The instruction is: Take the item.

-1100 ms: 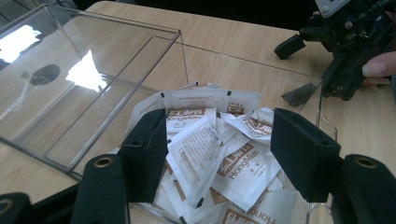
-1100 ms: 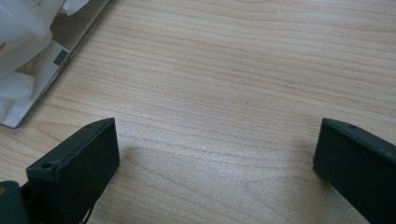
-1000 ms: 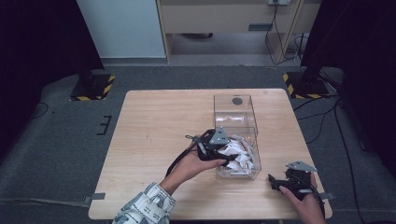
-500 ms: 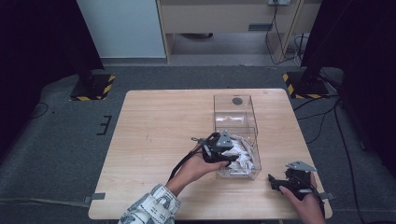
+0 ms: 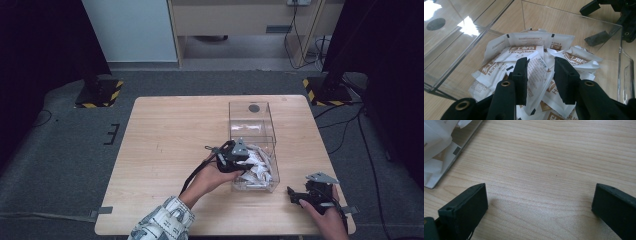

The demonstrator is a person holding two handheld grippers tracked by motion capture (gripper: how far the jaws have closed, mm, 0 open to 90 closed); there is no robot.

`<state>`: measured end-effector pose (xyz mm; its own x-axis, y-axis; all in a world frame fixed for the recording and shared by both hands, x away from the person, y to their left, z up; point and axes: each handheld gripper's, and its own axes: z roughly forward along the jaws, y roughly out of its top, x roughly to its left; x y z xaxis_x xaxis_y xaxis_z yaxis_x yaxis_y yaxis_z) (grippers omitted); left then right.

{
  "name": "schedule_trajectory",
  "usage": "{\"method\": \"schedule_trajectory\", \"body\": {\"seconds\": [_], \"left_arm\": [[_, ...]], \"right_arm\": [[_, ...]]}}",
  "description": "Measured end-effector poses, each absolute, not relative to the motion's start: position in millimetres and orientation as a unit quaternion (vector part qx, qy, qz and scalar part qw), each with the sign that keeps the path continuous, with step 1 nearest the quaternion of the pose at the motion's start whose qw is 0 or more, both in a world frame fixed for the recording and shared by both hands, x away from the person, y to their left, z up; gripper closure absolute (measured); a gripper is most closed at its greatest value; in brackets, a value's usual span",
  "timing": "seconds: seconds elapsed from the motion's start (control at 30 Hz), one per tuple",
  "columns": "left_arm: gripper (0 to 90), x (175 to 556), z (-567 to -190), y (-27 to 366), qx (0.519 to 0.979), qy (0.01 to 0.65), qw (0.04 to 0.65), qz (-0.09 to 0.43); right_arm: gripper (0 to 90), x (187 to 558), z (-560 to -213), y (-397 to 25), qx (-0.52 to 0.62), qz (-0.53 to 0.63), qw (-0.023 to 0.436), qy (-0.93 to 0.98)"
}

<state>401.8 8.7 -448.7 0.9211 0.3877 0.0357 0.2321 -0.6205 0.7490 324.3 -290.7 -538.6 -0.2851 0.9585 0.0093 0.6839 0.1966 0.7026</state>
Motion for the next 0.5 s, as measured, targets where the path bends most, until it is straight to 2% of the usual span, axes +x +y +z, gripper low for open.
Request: {"method": "schedule_trajectory", "body": {"seconds": [0.37, 0.4, 0.43, 0.47, 0.5], "left_arm": [[66.3, 401.9, -452.5, 6.5, 0.9, 0.172, 0.39, 0.096], [68.0, 402.2, -452.4, 6.9, 0.9, 0.172, 0.389, 0.095], [78.7, 402.7, -452.1, 7.5, 0.901, 0.17, 0.388, 0.09], [78.7, 402.8, -451.7, 7.7, 0.902, 0.171, 0.386, 0.09], [84.6, 403.1, -451.2, 8.2, 0.902, 0.172, 0.386, 0.093]], "right_arm": [[0.8, 324.3, -538.6, -290.7, 0.554, 0.307, 0.223, 0.741], [0.8, 324.3, -538.6, -290.7, 0.554, 0.307, 0.223, 0.74], [0.8, 324.3, -538.6, -290.7, 0.554, 0.307, 0.223, 0.741], [0.8, 324.3, -538.6, -290.7, 0.554, 0.307, 0.223, 0.741], [0.8, 324.3, -538.6, -290.7, 0.555, 0.307, 0.223, 0.74]]}}
